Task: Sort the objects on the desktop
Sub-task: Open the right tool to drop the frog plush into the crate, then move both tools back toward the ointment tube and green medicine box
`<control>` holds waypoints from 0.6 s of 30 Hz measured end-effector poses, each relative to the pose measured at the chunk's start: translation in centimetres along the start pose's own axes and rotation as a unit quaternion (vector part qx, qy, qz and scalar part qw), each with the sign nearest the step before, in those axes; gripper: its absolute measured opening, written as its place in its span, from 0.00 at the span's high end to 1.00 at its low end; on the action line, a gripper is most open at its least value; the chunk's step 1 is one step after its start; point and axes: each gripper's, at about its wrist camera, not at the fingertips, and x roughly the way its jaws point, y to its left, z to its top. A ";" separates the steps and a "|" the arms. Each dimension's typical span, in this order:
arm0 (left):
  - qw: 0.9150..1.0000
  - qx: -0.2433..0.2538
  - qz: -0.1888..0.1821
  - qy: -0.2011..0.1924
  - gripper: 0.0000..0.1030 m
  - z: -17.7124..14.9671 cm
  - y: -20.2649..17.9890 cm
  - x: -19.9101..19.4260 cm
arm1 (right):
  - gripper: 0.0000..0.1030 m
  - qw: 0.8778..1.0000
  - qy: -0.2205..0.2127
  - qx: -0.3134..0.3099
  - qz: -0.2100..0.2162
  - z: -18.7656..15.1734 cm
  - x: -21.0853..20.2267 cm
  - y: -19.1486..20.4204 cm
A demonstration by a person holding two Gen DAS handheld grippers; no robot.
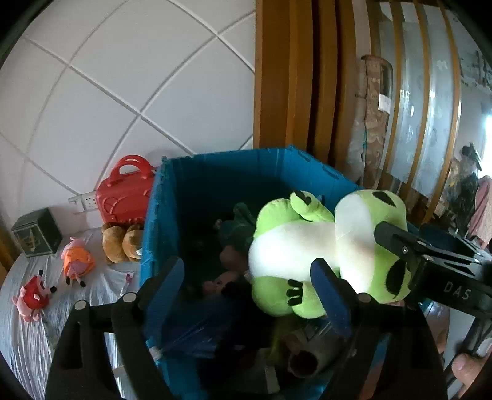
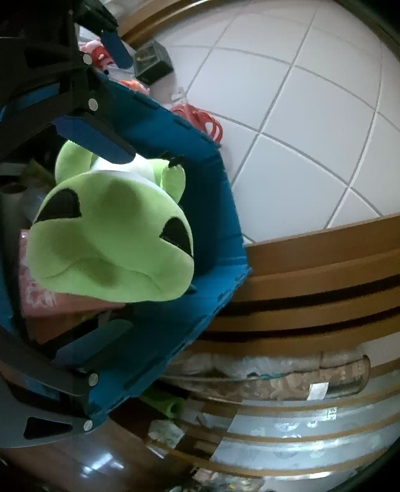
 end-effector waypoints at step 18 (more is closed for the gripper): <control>0.996 -0.029 0.048 -0.072 0.10 -2.8 17.2 -11.3 | 0.00 0.992 -0.100 -0.059 0.053 -1.8 -9.0 17.8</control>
